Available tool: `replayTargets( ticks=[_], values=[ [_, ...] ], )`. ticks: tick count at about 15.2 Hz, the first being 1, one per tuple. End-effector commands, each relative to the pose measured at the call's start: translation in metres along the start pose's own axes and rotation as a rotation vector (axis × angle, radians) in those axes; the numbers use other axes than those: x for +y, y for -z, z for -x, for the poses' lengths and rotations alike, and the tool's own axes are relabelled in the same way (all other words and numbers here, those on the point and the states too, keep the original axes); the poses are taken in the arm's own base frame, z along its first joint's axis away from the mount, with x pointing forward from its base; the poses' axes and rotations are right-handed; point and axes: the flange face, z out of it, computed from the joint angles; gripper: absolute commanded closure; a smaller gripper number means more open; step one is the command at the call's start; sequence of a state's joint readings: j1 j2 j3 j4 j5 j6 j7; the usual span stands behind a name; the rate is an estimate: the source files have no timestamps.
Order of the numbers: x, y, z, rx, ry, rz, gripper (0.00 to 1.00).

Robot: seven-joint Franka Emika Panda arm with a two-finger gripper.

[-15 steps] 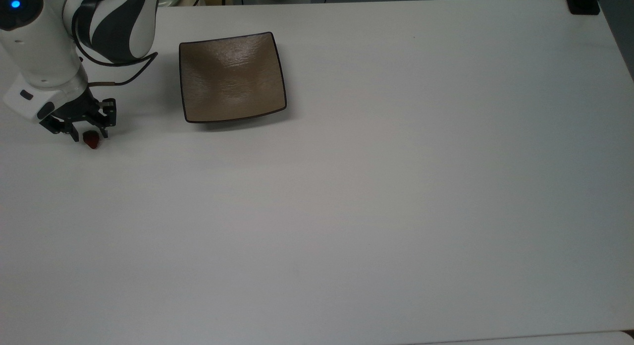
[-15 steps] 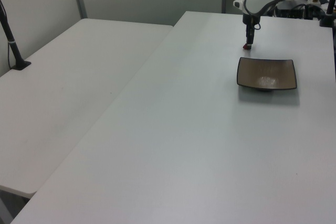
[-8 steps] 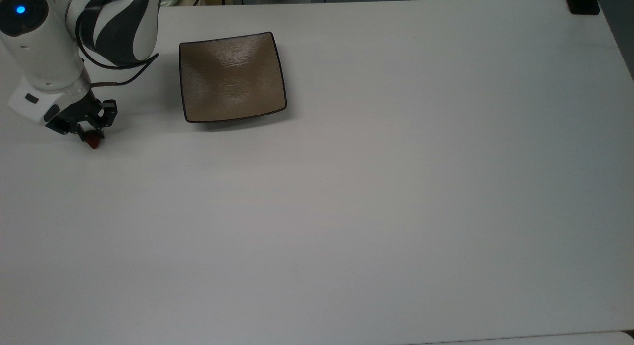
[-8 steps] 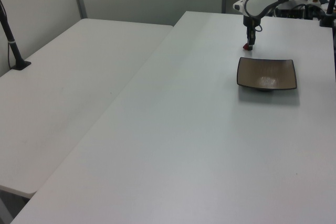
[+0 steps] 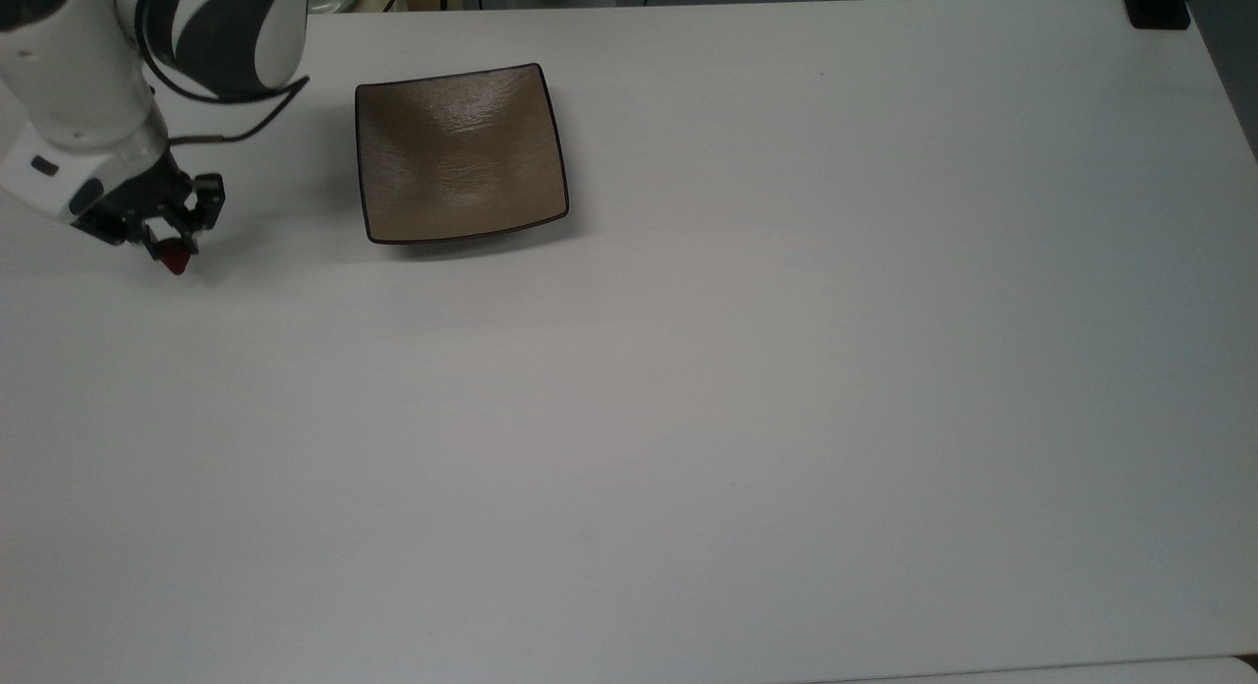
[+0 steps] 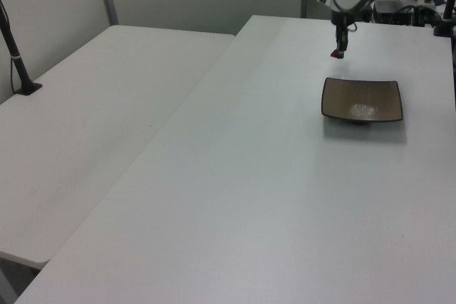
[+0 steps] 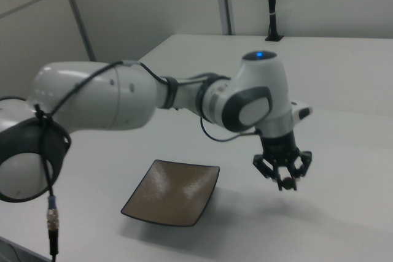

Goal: Strawberries on a ceramic plate
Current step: 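Lift the strawberry and carry it over the brown square plate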

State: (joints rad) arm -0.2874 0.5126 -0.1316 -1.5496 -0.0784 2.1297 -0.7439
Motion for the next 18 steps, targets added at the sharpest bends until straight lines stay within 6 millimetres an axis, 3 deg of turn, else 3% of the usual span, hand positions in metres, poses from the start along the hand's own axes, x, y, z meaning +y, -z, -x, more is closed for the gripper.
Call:
replayTargets(
  ticks=[1, 7, 10, 14, 18],
  values=[
    [-0.030, 0.060, 0.004, -0.027, 0.049, -0.036, 0.83],
    [-0.083, 0.129, 0.007, -0.092, 0.106, -0.119, 0.82],
    [-0.110, 0.151, 0.011, -0.113, 0.130, -0.146, 0.82],
    [-0.151, 0.161, 0.015, -0.187, 0.163, -0.218, 0.82],
    [-0.198, 0.147, 0.012, -0.248, 0.191, -0.256, 0.81]
  ],
)
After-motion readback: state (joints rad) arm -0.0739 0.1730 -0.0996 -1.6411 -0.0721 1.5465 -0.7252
